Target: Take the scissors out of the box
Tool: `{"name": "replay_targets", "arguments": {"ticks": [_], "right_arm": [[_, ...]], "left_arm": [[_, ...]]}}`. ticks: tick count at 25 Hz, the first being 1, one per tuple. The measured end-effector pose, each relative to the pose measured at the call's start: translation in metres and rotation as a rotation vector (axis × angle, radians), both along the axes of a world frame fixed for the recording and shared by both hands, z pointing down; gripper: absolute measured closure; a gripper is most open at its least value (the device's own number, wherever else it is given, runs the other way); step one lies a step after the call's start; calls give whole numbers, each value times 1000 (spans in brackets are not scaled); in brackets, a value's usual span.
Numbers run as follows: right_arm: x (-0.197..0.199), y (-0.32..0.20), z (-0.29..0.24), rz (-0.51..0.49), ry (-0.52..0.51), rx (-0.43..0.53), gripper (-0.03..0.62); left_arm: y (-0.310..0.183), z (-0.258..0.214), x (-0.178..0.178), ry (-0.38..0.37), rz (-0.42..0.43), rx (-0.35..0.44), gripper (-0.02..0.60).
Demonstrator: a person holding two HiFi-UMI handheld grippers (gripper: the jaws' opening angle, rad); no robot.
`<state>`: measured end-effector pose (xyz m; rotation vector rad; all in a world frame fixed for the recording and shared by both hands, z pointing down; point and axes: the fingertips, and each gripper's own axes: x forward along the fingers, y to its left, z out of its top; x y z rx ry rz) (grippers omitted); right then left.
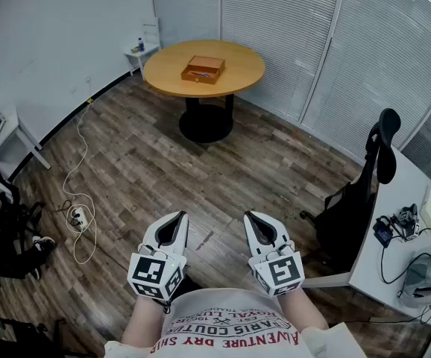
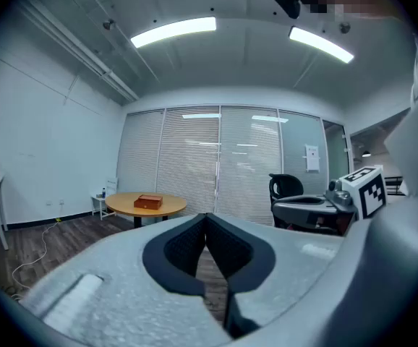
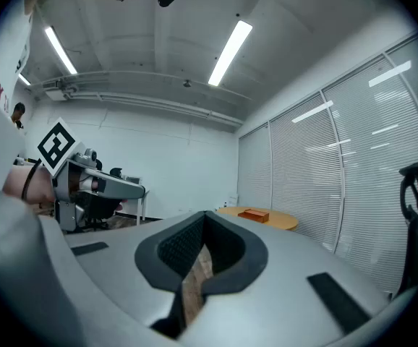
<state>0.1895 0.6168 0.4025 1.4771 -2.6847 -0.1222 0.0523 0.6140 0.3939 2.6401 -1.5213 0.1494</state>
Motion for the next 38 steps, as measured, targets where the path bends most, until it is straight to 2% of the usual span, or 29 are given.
{"name": "replay_targets", "arguments": {"ticks": [14, 21, 30, 38], "right_arm": [[1, -10, 15, 18, -81, -77, 586], [-7, -41, 34, 24, -87, -142, 586], [-60, -129, 37, 16, -70, -178, 586], [-132, -232, 24, 59, -54, -185, 586]], "left_arm": [[-10, 13, -3, -7, 10, -38, 572], [-37, 29, -11, -16, 19, -81, 572], [-124, 30, -70, 20, -7, -103, 572], [-233, 17, -148, 42, 20, -100, 572]]}}
